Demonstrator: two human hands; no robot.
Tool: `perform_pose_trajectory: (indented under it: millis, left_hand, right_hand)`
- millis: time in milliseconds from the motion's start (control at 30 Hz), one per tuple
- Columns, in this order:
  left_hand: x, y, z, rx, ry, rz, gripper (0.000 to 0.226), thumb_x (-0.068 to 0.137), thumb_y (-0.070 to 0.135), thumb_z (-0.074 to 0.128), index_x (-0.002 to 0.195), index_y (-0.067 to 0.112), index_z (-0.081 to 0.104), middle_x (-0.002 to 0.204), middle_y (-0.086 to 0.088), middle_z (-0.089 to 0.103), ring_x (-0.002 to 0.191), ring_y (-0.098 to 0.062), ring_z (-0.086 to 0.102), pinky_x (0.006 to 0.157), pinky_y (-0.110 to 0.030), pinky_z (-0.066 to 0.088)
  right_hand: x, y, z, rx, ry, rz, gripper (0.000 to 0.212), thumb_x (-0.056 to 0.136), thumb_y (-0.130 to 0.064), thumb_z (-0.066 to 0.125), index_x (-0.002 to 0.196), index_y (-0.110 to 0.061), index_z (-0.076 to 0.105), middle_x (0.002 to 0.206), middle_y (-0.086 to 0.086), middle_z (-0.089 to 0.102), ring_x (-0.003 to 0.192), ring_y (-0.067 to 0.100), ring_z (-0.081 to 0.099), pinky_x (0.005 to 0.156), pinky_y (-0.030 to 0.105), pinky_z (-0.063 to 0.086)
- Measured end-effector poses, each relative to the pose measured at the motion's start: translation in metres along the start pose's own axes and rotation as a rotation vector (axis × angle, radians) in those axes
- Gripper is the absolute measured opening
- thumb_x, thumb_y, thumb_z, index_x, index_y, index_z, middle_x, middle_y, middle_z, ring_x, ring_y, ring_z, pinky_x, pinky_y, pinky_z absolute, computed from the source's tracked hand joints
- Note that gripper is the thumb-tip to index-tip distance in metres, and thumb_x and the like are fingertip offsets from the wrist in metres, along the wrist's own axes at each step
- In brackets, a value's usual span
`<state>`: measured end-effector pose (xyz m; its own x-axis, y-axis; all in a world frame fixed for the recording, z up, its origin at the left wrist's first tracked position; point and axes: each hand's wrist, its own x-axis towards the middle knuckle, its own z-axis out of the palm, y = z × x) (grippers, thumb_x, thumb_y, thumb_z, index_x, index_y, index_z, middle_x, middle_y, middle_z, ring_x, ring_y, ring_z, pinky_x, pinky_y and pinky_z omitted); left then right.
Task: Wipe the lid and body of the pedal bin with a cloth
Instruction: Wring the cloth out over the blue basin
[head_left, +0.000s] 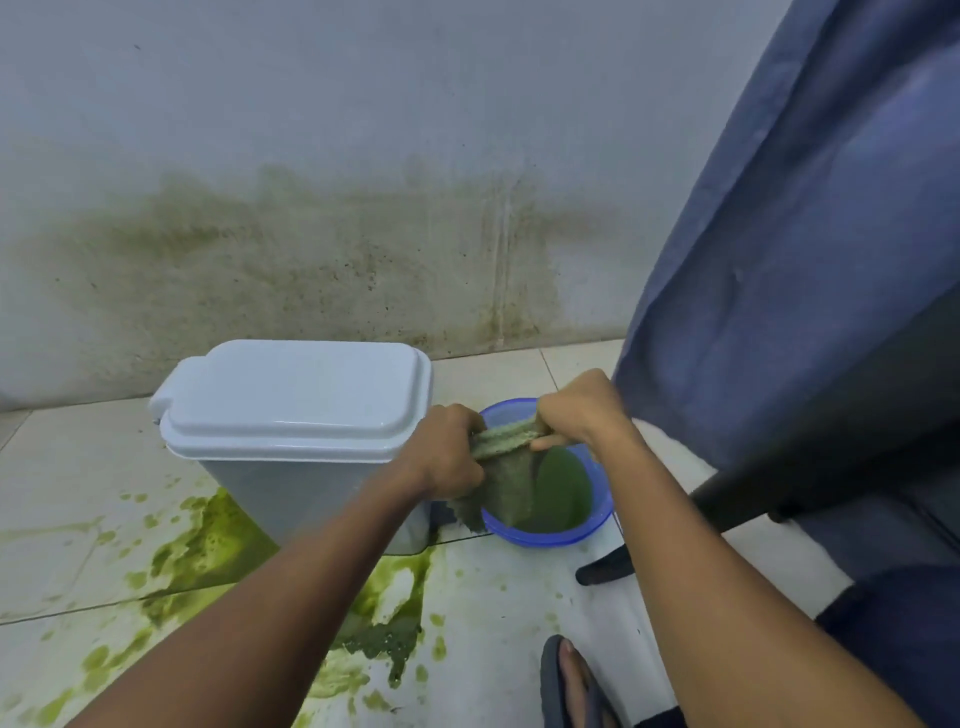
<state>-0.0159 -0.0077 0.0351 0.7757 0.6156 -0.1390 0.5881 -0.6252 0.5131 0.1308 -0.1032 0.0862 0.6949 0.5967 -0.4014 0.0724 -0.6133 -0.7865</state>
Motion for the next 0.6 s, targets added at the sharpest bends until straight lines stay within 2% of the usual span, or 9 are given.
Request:
perform_pose_trajectory:
  millis: [100, 200, 267, 333, 400, 467, 500, 567, 600]
  left_hand:
    - [0.001, -0.017, 0.024, 0.089, -0.055, 0.007, 0.015, 0.061, 0.006, 0.054, 0.067, 0.017, 0.062, 0.070, -0.005, 0.063, 0.068, -0.029, 0.059, 0.060, -0.033, 0.050]
    - [0.005, -0.036, 0.048, 0.117, -0.129, 0.010, 0.019, 0.065, 0.003, 0.055, 0.065, 0.022, 0.058, 0.069, -0.003, 0.059, 0.069, -0.028, 0.056, 0.065, -0.032, 0.051]
    - [0.010, -0.046, 0.062, 0.131, -0.183, 0.020, 0.021, 0.067, 0.003, 0.054, 0.071, 0.021, 0.063, 0.075, -0.002, 0.059, 0.076, -0.029, 0.059, 0.071, -0.034, 0.054]
    - [0.018, -0.053, 0.074, 0.139, -0.239, 0.039, 0.022, 0.068, 0.002, 0.055, 0.075, 0.019, 0.067, 0.076, 0.000, 0.059, 0.080, -0.028, 0.062, 0.072, -0.032, 0.053]
    - [0.029, -0.056, 0.082, 0.137, -0.270, 0.040, 0.018, 0.068, 0.001, 0.054, 0.069, 0.018, 0.060, 0.068, 0.002, 0.054, 0.076, -0.026, 0.057, 0.068, -0.030, 0.048]
    - [0.043, -0.056, 0.090, 0.115, -0.277, 0.025, 0.020, 0.068, 0.000, 0.052, 0.067, 0.020, 0.056, 0.067, 0.003, 0.054, 0.077, -0.027, 0.059, 0.067, -0.032, 0.049]
    - [0.051, -0.055, 0.095, 0.086, -0.271, 0.022, 0.021, 0.068, 0.000, 0.052, 0.071, 0.020, 0.060, 0.072, 0.000, 0.060, 0.080, -0.029, 0.061, 0.070, -0.034, 0.052]
    - [0.064, -0.056, 0.107, 0.029, -0.222, 0.012, 0.029, 0.069, 0.001, 0.052, 0.086, 0.018, 0.068, 0.087, -0.008, 0.069, 0.090, -0.033, 0.064, 0.077, -0.039, 0.057]
    - [0.067, -0.057, 0.114, 0.036, -0.194, 0.002, 0.032, 0.070, 0.003, 0.053, 0.094, 0.018, 0.068, 0.093, -0.010, 0.070, 0.093, -0.035, 0.065, 0.079, -0.041, 0.057]
  right_hand:
    - [0.011, 0.036, 0.012, -0.133, -0.141, 0.088, 0.029, 0.061, -0.006, 0.084, 0.085, 0.002, 0.069, 0.073, 0.005, 0.075, 0.068, 0.022, 0.075, 0.073, 0.032, 0.060]
    - [0.019, 0.061, 0.030, -0.466, -0.224, 0.081, 0.025, 0.056, -0.022, 0.089, 0.070, -0.008, 0.074, 0.068, -0.003, 0.071, 0.062, 0.013, 0.065, 0.057, 0.024, 0.052]
    - [0.023, 0.073, 0.038, -0.422, -0.301, 0.139, 0.008, 0.070, -0.007, 0.080, 0.070, -0.007, 0.072, 0.060, 0.001, 0.069, 0.056, 0.015, 0.068, 0.051, 0.021, 0.052]
    - [0.030, 0.085, 0.042, -0.373, -0.318, 0.204, 0.010, 0.076, 0.002, 0.073, 0.086, 0.002, 0.074, 0.059, 0.005, 0.071, 0.053, 0.018, 0.071, 0.051, 0.022, 0.055]
    - [0.041, 0.096, 0.042, -0.322, -0.321, 0.235, 0.018, 0.076, 0.004, 0.074, 0.094, 0.007, 0.072, 0.066, 0.011, 0.073, 0.061, 0.027, 0.074, 0.063, 0.033, 0.062]
    - [0.052, 0.102, 0.042, -0.287, -0.290, 0.262, 0.011, 0.077, 0.006, 0.074, 0.087, 0.007, 0.071, 0.070, 0.015, 0.073, 0.063, 0.030, 0.074, 0.063, 0.037, 0.063]
    - [0.057, 0.105, 0.042, -0.275, -0.255, 0.258, 0.004, 0.077, 0.006, 0.071, 0.080, 0.003, 0.070, 0.068, 0.014, 0.072, 0.059, 0.027, 0.073, 0.055, 0.033, 0.061]
    - [0.072, 0.115, 0.047, -0.299, -0.126, 0.233, 0.015, 0.077, 0.004, 0.062, 0.065, -0.005, 0.062, 0.060, 0.012, 0.065, 0.042, 0.017, 0.066, 0.037, 0.019, 0.047]
    - [0.077, 0.121, 0.052, -0.333, -0.062, 0.218, 0.014, 0.076, 0.001, 0.058, 0.065, -0.007, 0.060, 0.060, 0.010, 0.063, 0.039, 0.015, 0.062, 0.037, 0.015, 0.043]
